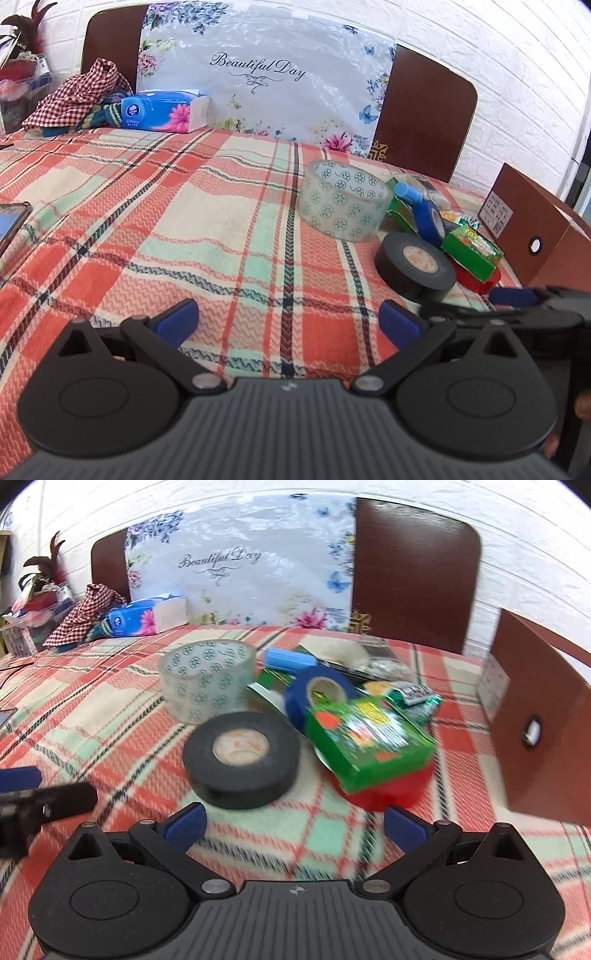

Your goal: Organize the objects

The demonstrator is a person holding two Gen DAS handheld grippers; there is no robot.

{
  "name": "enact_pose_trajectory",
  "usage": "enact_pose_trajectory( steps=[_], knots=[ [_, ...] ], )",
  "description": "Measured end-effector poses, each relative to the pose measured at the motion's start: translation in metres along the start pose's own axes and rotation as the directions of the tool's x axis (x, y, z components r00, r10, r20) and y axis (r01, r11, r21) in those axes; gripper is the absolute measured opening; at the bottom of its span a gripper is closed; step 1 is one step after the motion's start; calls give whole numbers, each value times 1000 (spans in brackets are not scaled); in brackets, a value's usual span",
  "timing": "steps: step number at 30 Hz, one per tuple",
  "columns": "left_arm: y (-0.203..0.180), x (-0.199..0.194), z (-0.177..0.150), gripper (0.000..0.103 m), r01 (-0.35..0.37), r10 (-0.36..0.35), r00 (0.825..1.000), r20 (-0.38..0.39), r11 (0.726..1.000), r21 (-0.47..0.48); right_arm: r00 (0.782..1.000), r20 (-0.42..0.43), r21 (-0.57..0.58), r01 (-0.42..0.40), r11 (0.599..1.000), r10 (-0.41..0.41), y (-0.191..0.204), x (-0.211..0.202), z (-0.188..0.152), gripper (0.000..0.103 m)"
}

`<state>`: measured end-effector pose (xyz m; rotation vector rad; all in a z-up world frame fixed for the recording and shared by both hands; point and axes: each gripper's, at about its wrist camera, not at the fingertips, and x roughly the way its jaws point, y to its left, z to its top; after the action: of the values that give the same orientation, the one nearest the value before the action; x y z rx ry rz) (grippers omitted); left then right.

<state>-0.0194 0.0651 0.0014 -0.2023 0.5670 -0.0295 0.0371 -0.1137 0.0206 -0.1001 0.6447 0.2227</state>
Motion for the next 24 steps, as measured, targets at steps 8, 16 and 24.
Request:
enact_pose_trajectory(
  steps=[8,16,24],
  knots=[
    [0,0,0,103,-1,1,1000,0,1000,2,999,10,-57,-34,998,34,14,9,7,92],
    [-1,1,-1,103,-6,6,1000,-2,1000,9,996,47,-115,-65,991,70,23,0,3,65],
    [0,0,-1,103,5,-5,1000,4,1000,-6,994,16,-42,-103,994,104,11,17,15,93]
  ],
)
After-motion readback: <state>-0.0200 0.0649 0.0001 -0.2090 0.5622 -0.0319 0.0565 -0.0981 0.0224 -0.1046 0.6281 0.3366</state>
